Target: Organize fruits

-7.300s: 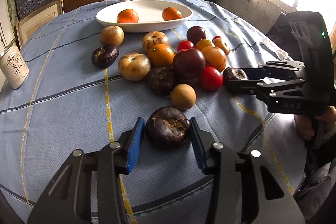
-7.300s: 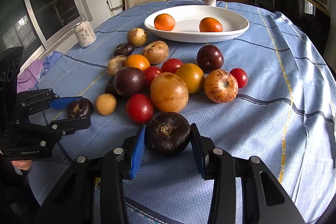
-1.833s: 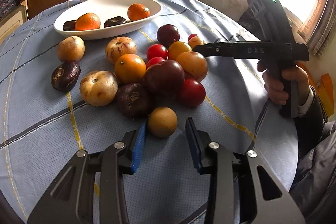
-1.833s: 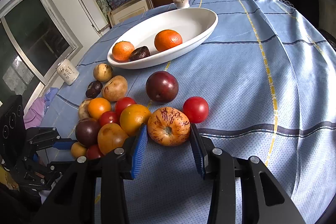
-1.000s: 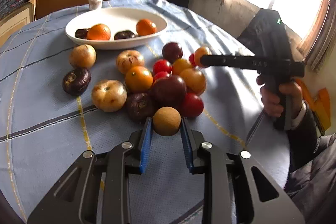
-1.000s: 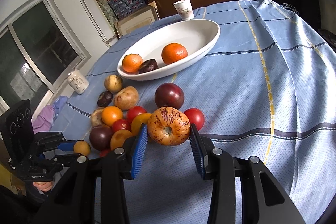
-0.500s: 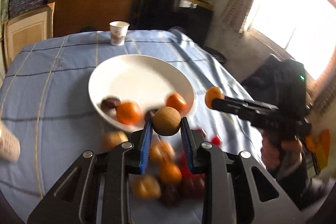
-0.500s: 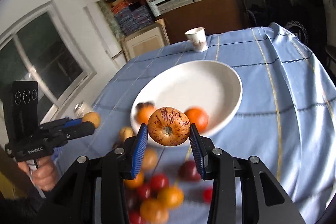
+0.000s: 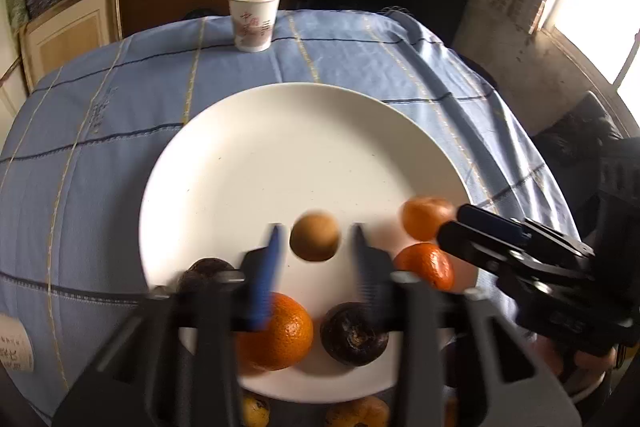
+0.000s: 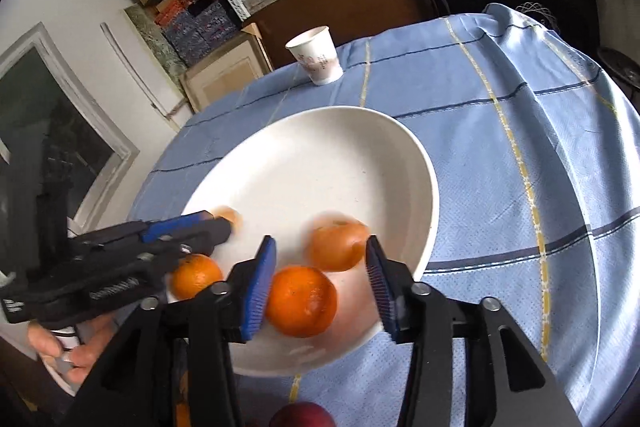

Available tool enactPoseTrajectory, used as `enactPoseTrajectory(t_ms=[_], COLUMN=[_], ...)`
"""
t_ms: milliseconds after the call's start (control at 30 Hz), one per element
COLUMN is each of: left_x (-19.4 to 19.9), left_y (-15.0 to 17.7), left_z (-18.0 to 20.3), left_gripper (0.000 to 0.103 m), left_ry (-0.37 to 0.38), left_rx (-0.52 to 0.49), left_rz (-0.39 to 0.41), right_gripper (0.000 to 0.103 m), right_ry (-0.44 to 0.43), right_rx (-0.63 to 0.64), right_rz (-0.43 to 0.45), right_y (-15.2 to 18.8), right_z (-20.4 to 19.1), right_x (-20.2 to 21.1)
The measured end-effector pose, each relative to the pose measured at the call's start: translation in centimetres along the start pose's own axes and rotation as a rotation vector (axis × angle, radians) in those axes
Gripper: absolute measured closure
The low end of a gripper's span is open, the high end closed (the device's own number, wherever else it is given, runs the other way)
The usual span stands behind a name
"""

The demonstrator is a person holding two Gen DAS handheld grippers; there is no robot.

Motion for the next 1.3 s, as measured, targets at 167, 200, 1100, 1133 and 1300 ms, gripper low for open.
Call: enactPoseTrajectory(t_ms=[167, 200, 1100, 1133, 1300], left_x=[5.0, 6.6, 10.1, 9.9, 9.3], left_y=[1.0, 1.7, 18.2, 18.1, 18.1], left_z=[-0.6, -0.9, -9.3, -9.1, -9.4], left_gripper=[0.01, 0.007, 0.005, 0.005, 0.005], left_ry=[0.013, 0.012, -0.123, -0.126, -0.119], left_rx=[0.055, 0.068, 0.231, 0.22, 0.235], left_rz=[0.128, 0.166, 0.183, 0.173, 0.141], right_gripper=[0.03, 0.028, 0.026, 0.027, 0.05], right_ry=[-0.062, -0.059, 0.026, 0.086, 0.212], right_rx=[0.002, 0.019, 0.147, 0.168, 0.235], right_rz=[0.078, 0.1, 0.061, 0.059, 0.008], right_y=[-0.3, -0.2, 10.4, 10.5, 11.1], right_z=[-1.1, -1.4, -3.0, -2.8, -1.9], right_x=[3.5, 4.3, 9.1, 9.2, 8.4])
Point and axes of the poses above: each gripper's, at about its wrist camera, not at the fingertips, and x roughly against the way its jaws point, z to its right, y to its underside, the point moved 5 cm from there along -x, roughly the way its jaws point, and after that the axes turned 11 degrees about x, right-handed, at the moved point
